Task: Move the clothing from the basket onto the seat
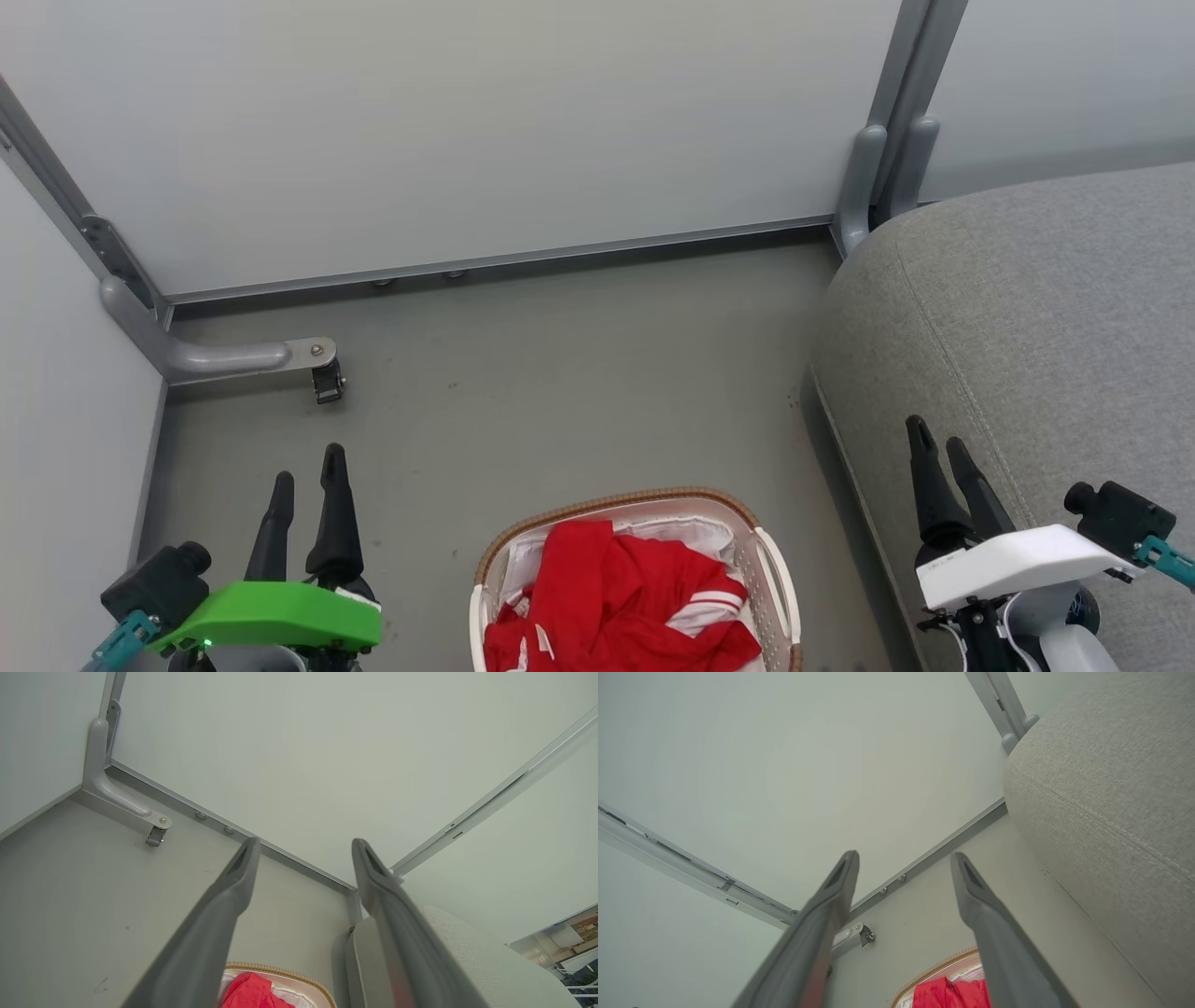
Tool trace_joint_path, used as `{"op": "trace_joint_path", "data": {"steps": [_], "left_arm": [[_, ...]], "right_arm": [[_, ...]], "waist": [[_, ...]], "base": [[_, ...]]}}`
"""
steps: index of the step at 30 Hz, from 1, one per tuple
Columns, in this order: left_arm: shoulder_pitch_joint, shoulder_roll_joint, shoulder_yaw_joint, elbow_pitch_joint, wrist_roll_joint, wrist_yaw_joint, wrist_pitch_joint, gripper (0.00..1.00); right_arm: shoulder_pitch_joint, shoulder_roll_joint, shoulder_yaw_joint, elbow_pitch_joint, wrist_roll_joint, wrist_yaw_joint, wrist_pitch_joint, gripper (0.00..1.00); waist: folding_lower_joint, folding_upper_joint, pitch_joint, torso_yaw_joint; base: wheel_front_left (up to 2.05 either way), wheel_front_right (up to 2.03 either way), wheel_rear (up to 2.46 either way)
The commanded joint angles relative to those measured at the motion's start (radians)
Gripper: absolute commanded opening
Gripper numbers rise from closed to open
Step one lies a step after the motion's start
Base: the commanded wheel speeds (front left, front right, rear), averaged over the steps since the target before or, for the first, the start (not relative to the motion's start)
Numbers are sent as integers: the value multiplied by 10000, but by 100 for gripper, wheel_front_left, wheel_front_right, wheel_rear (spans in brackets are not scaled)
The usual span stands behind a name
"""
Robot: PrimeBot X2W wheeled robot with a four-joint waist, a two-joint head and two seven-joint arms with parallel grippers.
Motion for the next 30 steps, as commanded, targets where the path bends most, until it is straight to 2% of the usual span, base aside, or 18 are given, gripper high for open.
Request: {"op": "trace_joint_path", "data": {"steps": [1, 11, 30], "left_arm": [[58, 65, -36, -131, 357, 65, -105, 100], [279, 76, -199, -94, 1797, 166, -382, 100], [546, 90, -408, 73, 3510, 172, -826, 100]], "right_arm": [[7, -66, 34, -150, -297, 2, -97, 100], [98, -79, 201, -111, -1541, 2, -385, 100], [194, -98, 516, -14, -3535, 3, -820, 100]], "waist": [[0, 46, -3, 1], [0, 54, -37, 6], [0, 69, -58, 70]], "base": [[0, 0, 0], [0, 0, 0], [0, 0, 0]]}}
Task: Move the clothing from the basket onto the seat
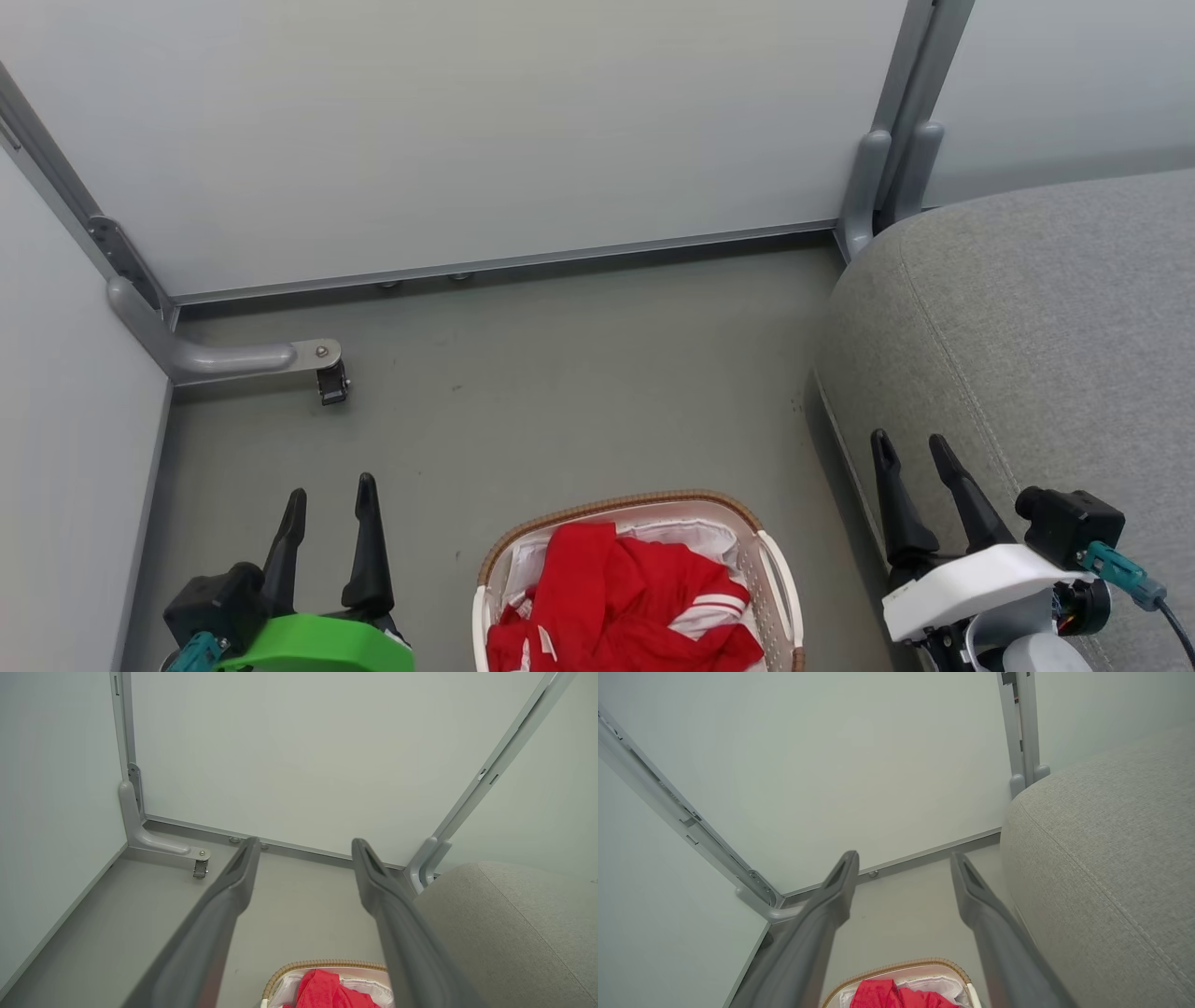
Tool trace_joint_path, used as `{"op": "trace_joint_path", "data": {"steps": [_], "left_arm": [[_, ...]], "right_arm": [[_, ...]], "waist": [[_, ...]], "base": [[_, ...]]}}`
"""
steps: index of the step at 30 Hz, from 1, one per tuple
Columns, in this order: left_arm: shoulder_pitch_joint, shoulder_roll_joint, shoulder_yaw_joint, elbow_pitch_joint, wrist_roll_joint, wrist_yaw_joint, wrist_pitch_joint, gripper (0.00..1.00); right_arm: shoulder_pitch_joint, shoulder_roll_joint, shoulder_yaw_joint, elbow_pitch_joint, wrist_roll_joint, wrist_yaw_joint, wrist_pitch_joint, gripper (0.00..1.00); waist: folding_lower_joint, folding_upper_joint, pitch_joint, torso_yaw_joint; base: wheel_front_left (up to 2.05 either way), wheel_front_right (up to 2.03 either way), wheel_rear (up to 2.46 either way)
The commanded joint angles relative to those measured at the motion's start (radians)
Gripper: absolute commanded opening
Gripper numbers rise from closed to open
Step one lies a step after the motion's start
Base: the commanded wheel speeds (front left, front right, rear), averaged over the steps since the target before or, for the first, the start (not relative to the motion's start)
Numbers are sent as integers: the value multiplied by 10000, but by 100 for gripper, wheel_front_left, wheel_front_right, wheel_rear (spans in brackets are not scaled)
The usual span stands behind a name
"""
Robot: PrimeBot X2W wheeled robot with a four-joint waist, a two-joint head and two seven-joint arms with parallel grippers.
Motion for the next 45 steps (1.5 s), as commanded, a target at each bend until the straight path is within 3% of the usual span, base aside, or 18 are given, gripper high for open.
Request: {"op": "trace_joint_path", "data": {"steps": [1, 35, 45], "left_arm": [[53, 72, -30, -8, 239, -2, -83, 100], [246, 91, -358, 681, 2399, 118, -752, 100], [195, 89, -354, 771, 2301, 114, -726, 100]], "right_arm": [[66, -56, 32, -21, -280, 3, -98, 100], [146, -91, 354, -22, -2765, 4, -757, 100], [139, -89, 333, 15, -2696, 4, -754, 100]], "waist": [[0, 69, 1, 13], [0, 96, 54, 135], [0, 96, 66, 122]], "base": [[0, 0, 0], [0, 0, 0], [0, 0, 0]]}}
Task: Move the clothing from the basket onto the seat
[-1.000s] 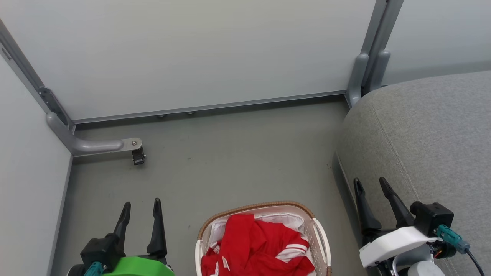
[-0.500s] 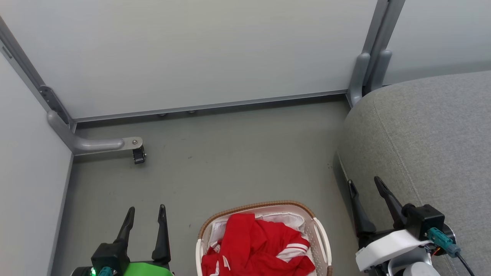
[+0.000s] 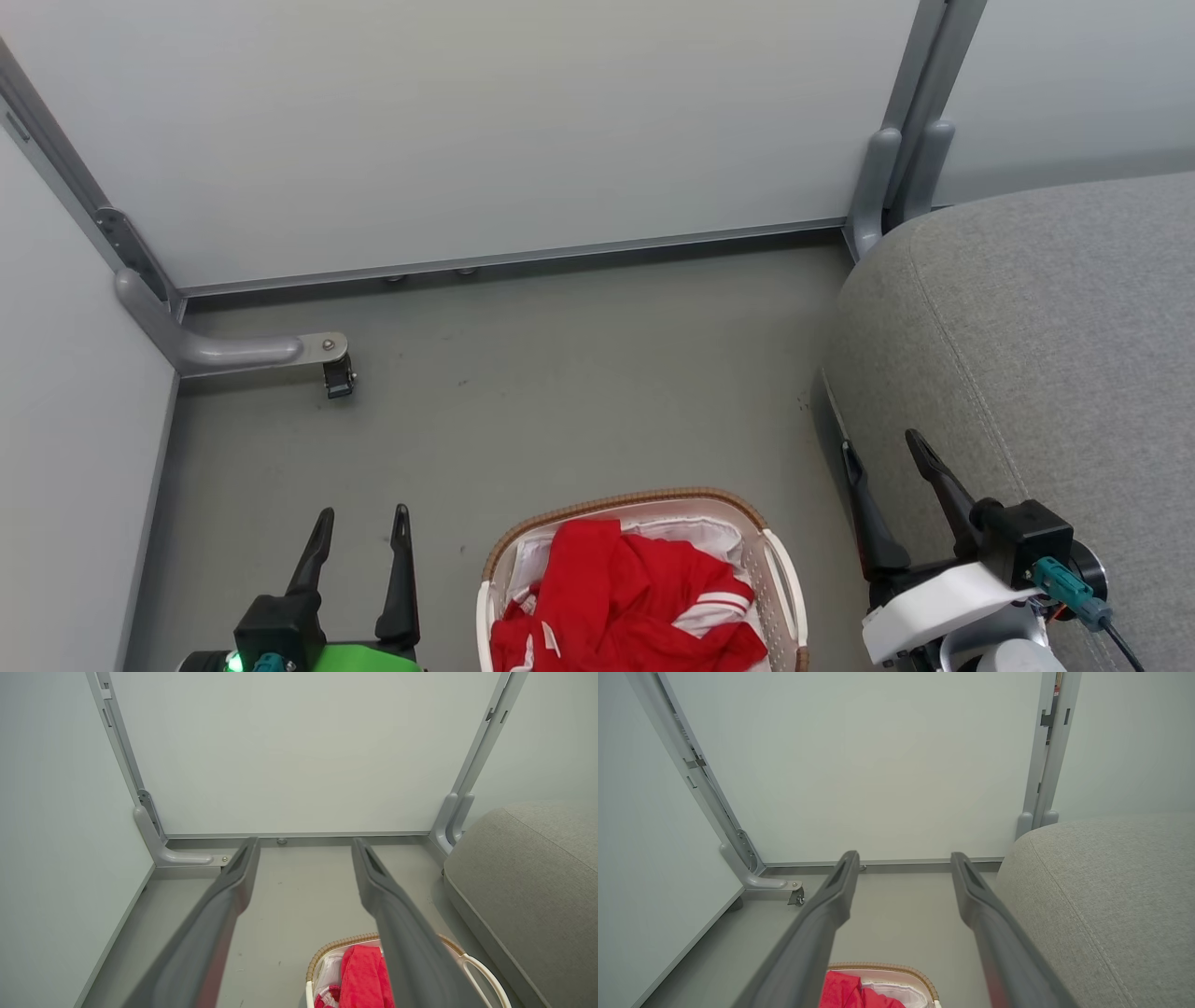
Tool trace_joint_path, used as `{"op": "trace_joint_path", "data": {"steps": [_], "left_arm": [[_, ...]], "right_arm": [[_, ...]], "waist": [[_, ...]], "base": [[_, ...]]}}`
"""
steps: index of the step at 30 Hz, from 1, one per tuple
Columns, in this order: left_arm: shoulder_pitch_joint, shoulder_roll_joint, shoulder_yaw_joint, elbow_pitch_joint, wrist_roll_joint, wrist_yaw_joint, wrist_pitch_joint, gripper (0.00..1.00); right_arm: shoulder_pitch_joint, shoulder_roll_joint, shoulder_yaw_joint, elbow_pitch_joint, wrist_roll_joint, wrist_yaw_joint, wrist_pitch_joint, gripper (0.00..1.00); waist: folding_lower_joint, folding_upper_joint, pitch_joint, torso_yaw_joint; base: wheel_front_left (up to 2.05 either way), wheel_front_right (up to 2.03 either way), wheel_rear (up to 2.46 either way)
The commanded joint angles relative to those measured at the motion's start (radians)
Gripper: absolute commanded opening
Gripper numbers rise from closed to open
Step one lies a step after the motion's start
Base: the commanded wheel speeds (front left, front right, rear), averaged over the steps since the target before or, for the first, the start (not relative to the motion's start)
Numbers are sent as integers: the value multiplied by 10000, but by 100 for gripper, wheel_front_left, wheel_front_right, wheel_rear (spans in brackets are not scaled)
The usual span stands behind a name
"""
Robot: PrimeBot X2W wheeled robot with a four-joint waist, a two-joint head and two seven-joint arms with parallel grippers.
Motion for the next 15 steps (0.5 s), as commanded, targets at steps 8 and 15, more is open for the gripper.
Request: {"op": "trace_joint_path", "data": {"steps": [8, 15], "left_arm": [[15, 62, -65, 23, -66, 11, -11, 100], [-51, 62, -144, -26, -47, 4, -11, 100]], "right_arm": [[44, -57, -38, 16, 4, 4, -53, 100], [16, -57, -77, -8, 4, 4, -53, 100]], "waist": [[0, 96, 39, 7], [0, 96, 139, 30]], "base": [[0, 0, 0], [0, 0, 0]]}}
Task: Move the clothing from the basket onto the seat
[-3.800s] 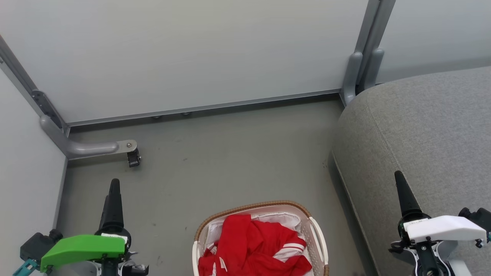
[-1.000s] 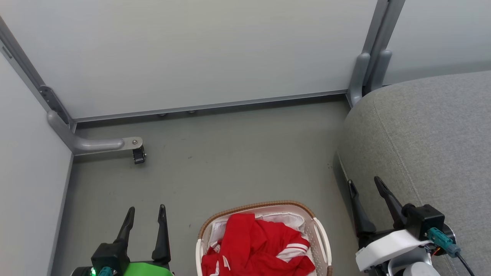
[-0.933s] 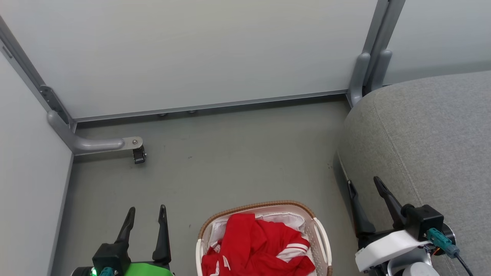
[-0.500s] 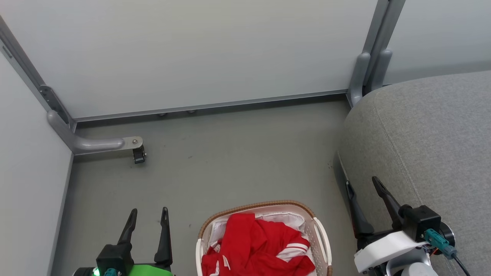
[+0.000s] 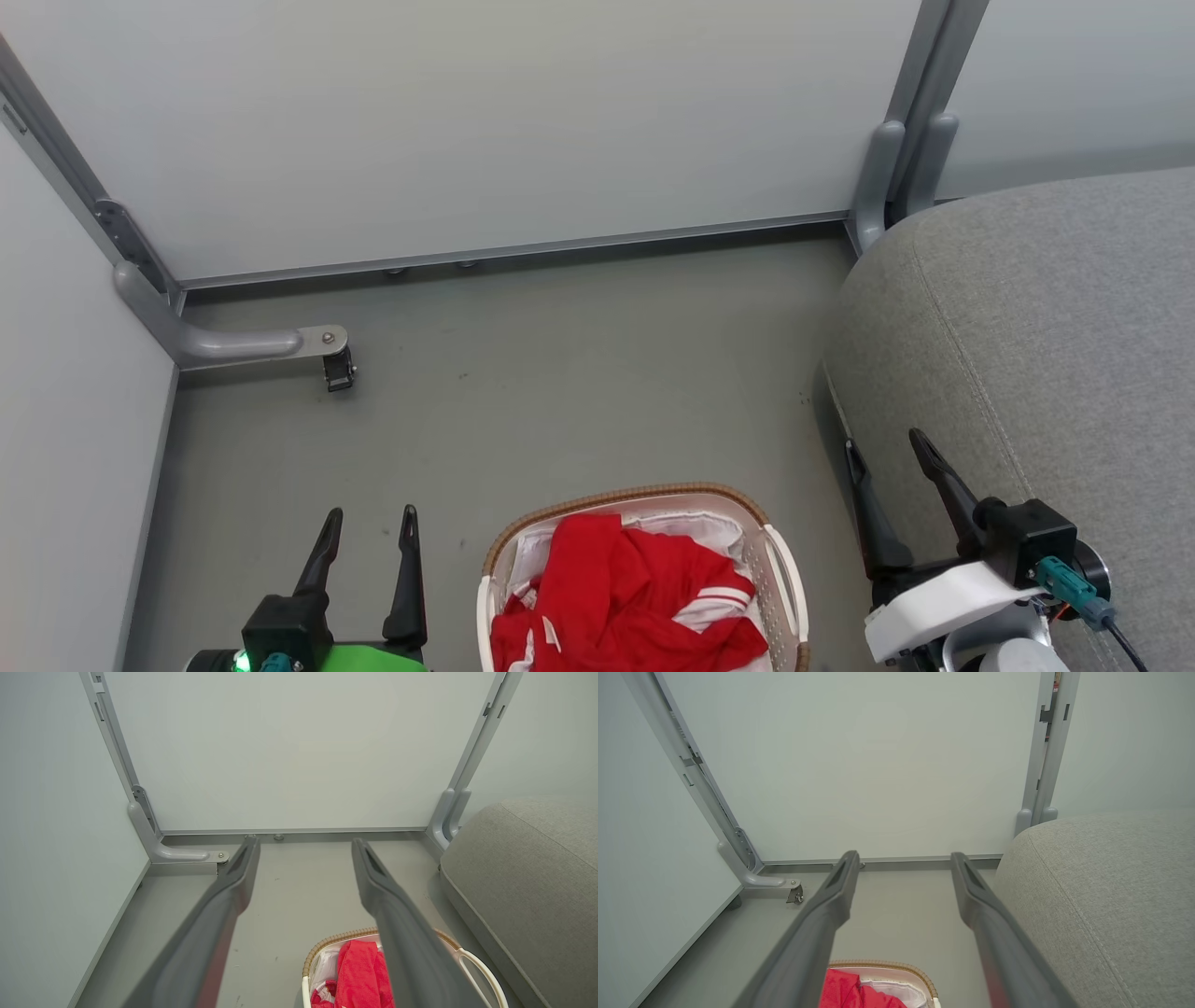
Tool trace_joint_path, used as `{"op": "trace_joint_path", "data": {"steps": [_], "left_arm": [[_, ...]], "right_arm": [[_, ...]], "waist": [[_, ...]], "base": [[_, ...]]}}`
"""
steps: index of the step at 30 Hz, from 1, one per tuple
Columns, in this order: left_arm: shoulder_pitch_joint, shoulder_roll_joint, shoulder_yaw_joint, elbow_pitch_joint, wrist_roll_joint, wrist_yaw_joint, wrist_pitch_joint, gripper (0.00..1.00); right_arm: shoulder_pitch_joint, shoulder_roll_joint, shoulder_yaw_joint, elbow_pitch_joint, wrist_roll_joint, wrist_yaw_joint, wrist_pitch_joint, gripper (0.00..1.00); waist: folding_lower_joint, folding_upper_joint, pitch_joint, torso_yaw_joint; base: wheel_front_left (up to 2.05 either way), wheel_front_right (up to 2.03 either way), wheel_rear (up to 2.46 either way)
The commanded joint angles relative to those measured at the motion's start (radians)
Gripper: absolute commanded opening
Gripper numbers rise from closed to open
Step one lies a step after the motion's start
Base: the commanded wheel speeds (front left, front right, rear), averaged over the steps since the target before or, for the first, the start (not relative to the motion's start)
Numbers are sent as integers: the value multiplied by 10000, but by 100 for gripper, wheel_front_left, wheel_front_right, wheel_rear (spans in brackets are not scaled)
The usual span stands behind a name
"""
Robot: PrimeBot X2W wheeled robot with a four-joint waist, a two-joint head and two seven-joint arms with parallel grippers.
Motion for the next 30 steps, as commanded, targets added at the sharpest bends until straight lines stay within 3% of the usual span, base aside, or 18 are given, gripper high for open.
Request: {"op": "trace_joint_path", "data": {"steps": [1, 12, 18, 30], "left_arm": [[-80, 62, -14, -60, -16, -3, -11, 100], [-1133, 59, -528, 35, 411, -214, -11, 100], [-2477, 60, -1343, 363, 555, -432, -9, 100], [-5391, 63, -3219, 4156, 1356, -779, -10, 100]], "right_arm": [[-7, -57, -33, -28, 1, 4, -53, 100], [-723, -55, -465, -264, -127, 4, -53, 100], [-1338, -55, -1132, -450, -335, 2, -51, 100], [-2972, -46, -1681, -1431, -507, 1, -51, 100]], "waist": [[0, 96, 78, 12], [0, 96, 1475, -66], [0, 96, 2649, -182], [0, 96, 5340, -789]], "base": [[0, 0, 0], [0, 0, 0], [0, 0, 0], [0, 0, 0]]}}
